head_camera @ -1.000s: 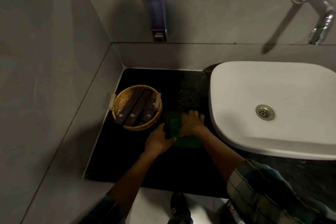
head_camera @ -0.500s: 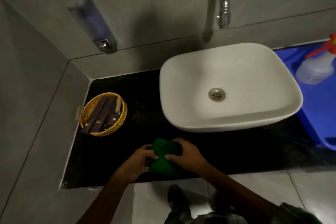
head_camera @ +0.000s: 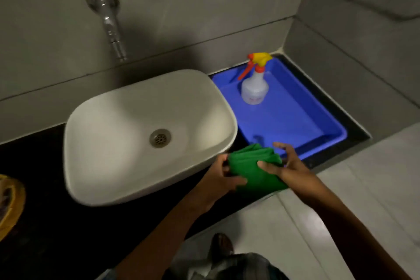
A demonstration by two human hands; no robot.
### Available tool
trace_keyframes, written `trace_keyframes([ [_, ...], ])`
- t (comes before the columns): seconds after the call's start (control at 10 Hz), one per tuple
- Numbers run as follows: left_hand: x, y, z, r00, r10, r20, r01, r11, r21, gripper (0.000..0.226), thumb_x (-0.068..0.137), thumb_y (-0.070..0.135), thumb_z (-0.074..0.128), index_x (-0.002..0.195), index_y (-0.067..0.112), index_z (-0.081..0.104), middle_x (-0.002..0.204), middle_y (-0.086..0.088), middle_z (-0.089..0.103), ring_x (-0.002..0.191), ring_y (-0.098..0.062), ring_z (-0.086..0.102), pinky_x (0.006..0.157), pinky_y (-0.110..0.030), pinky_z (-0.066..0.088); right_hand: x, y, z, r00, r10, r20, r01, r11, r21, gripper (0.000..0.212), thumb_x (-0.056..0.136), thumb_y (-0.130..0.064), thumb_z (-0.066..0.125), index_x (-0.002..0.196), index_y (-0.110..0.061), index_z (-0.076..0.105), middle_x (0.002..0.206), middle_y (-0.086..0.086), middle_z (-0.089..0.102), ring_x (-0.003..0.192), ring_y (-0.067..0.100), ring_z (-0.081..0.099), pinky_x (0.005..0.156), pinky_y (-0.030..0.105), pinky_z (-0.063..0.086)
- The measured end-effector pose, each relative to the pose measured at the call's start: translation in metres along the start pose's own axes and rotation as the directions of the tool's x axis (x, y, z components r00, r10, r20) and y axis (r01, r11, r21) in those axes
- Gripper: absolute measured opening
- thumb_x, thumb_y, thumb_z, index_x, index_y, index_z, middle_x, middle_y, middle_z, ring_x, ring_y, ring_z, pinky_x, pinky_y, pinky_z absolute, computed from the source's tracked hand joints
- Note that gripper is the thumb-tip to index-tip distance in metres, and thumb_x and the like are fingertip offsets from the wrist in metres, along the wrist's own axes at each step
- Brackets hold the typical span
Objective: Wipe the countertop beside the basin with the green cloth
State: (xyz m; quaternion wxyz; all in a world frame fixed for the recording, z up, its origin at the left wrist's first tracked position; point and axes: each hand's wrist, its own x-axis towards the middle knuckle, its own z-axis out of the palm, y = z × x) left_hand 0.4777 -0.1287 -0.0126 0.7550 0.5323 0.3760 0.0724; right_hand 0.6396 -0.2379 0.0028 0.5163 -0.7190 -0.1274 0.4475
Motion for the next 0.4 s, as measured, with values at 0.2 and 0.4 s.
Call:
trace_keyframes([
  [0.2,0.090,0.055,0.113,0.917,0.398,0.002,-0.235,0.537,0.810,0.059,0.084,0.021,0.059,0.137,0.026,0.033,0.125,-0.017,0.057,0.115,-0.038,0.055,0.093,-0.046,0.045,0.085,-0.027,-0.086,0.918,-0.323,-0.228,0.154,0.824,-0.545,0.042,0.083,-0.008,0.071,0.118,-0.012,0.049,0.103,0.022,0.066,0.089,0.028,0.062,0.084,0.044,0.050],
  [0.4,0.118,0.043,0.120,0.946,0.263,0.192,-0.158,-0.146,0.977,0.054,0.087,0.033,0.056,0.138,0.024,0.041,0.146,-0.024,0.032,0.141,-0.042,0.018,0.115,-0.058,0.013,0.127,-0.018,-0.102,0.995,-0.017,-0.097,-0.089,0.262,-0.961,0.076,0.079,-0.036,0.072,0.142,-0.016,0.033,0.141,0.018,0.040,0.131,0.035,0.045,0.107,0.047,0.033],
])
